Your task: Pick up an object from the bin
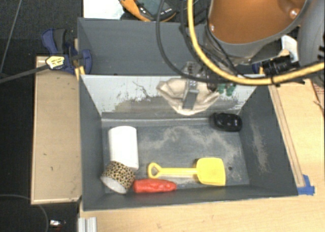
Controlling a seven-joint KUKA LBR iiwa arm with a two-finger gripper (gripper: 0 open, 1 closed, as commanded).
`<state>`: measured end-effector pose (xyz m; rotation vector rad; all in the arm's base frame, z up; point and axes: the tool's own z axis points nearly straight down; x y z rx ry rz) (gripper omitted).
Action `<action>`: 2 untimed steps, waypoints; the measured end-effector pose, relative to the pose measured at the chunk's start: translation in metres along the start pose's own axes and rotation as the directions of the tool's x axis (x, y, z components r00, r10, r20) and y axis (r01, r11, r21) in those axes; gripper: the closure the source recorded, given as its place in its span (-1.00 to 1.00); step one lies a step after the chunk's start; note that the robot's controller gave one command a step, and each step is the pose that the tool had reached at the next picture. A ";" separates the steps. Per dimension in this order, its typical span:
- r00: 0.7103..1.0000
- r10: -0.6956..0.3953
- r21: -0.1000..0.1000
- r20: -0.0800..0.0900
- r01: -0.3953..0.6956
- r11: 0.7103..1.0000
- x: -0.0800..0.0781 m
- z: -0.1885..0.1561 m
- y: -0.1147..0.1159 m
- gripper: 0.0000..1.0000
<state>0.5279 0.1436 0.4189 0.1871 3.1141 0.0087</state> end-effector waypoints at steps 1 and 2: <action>1.000 -0.001 0.000 0.000 0.001 1.000 0.000 0.000 0.000 1.00; 0.999 -0.054 0.001 -0.002 0.054 0.999 0.019 0.059 0.003 1.00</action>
Offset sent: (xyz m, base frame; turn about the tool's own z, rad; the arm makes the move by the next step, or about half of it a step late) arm -0.0170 0.0055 -0.0579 -0.0543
